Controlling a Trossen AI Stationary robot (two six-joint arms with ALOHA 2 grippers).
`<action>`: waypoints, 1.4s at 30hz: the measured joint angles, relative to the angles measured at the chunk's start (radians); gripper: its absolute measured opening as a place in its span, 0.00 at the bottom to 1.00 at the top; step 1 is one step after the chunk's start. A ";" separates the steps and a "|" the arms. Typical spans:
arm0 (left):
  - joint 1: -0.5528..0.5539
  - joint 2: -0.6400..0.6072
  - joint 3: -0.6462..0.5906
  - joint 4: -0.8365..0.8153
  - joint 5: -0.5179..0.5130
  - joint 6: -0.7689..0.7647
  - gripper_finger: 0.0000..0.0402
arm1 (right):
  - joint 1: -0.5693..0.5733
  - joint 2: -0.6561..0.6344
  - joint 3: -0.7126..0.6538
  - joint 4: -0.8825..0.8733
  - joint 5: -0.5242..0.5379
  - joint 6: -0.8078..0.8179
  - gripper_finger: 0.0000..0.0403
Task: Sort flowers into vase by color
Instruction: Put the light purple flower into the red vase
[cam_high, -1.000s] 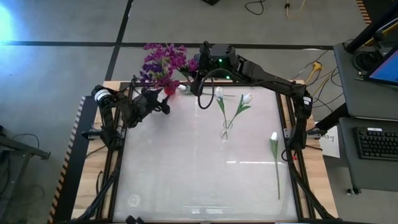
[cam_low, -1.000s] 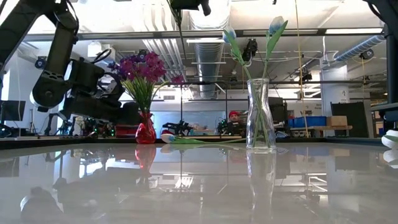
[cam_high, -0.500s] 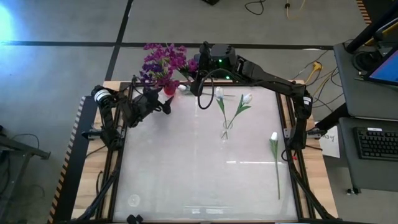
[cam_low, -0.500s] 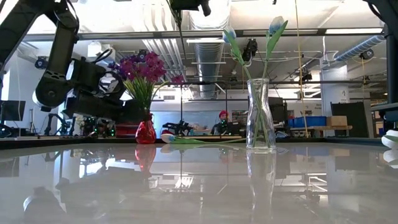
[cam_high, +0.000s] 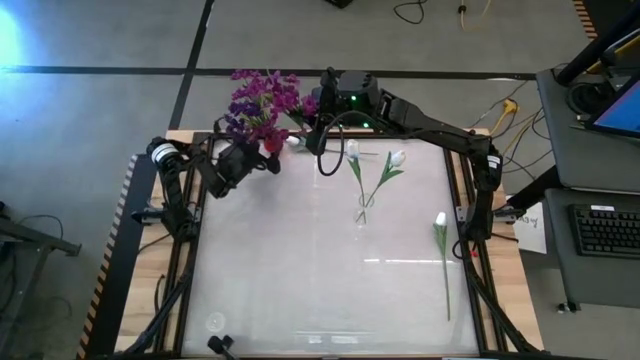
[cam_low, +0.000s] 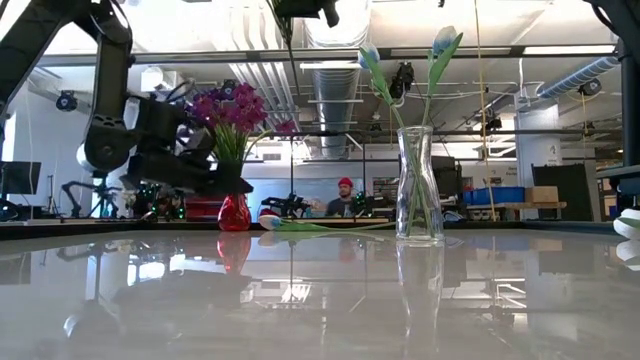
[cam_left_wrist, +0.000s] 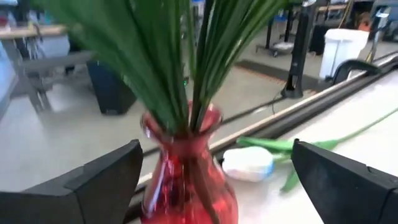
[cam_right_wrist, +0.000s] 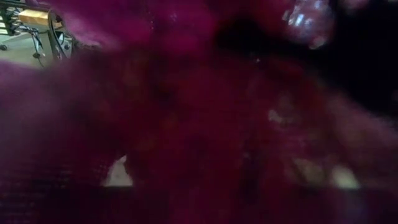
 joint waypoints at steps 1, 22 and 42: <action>0.000 0.000 0.006 -0.026 -0.005 -0.016 0.98 | 0.000 0.000 0.000 -0.001 0.000 0.000 0.06; 0.002 0.000 0.047 -0.112 -0.128 -0.158 0.90 | 0.000 0.000 0.000 -0.020 0.000 -0.003 0.06; 0.002 0.000 0.052 -0.118 -0.127 -0.159 0.61 | 0.000 0.000 -0.001 -0.032 0.000 -0.004 0.06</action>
